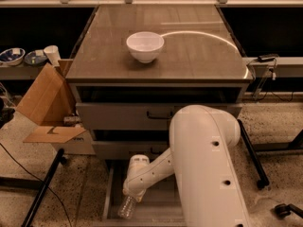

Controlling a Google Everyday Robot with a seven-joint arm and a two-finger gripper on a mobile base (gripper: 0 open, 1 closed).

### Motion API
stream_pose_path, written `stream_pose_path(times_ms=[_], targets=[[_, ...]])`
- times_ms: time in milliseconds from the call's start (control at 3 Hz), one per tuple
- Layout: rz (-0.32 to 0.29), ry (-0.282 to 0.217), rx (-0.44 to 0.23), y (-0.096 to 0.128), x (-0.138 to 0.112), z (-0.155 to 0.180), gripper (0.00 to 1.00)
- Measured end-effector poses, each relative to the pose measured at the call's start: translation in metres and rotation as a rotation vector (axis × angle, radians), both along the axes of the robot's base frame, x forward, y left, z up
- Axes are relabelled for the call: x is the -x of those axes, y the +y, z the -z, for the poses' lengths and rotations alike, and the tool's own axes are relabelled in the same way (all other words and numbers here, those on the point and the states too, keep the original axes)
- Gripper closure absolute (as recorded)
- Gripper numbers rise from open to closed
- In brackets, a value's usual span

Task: Pick water bottle from middle drawer and place on counter

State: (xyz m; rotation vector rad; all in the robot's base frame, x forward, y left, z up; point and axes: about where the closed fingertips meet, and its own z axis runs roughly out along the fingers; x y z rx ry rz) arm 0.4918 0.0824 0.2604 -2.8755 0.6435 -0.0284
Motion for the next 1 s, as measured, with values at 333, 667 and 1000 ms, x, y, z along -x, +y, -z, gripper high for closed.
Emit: stream_pose_path(times_ms=[333, 667, 1000], targets=[[-0.017, 0.004, 0.009, 0.0, 0.009, -0.035, 1.0], [-0.026, -0.011, 0.019, -0.006, 0.024, -0.074, 1.0], [0.004, -0.027, 0.038, -0.018, 0.045, -0.115, 1.0]])
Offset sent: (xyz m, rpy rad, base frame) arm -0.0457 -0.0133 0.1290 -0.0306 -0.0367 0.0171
